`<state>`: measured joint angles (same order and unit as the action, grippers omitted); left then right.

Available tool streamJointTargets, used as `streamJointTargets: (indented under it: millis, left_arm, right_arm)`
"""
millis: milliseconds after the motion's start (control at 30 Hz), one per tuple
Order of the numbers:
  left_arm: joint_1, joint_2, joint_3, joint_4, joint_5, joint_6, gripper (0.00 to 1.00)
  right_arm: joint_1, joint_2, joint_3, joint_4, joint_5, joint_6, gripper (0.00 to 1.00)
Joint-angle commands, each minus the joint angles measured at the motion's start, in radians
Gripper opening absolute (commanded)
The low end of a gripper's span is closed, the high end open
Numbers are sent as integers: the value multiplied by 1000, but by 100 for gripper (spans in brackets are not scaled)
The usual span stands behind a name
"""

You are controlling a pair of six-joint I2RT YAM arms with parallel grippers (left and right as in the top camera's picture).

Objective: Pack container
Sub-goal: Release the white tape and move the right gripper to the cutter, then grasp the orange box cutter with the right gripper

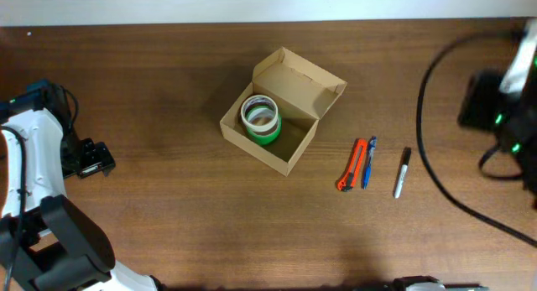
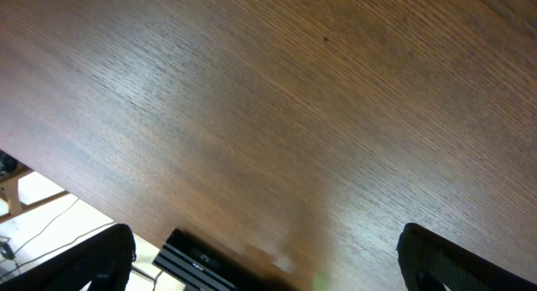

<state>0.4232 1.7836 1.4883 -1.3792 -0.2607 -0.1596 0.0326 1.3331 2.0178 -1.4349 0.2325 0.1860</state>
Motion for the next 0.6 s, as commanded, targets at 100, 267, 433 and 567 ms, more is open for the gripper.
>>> streamJointTargets:
  millis: [100, 267, 433, 567]
  left_arm:
    - [3, -9, -5, 0, 4, 12, 100]
    - [2, -9, -5, 0, 4, 12, 100]
    - [2, -9, -5, 0, 4, 12, 100]
    - [2, -9, -5, 0, 4, 12, 100]
  right_arm:
    - [23, 38, -583, 196, -220, 253, 55]
    - [84, 185, -778, 380, -282, 437, 59]
    - [111, 375, -780, 420, -312, 447, 59]
    - [114, 485, -780, 427, -319, 448, 59]
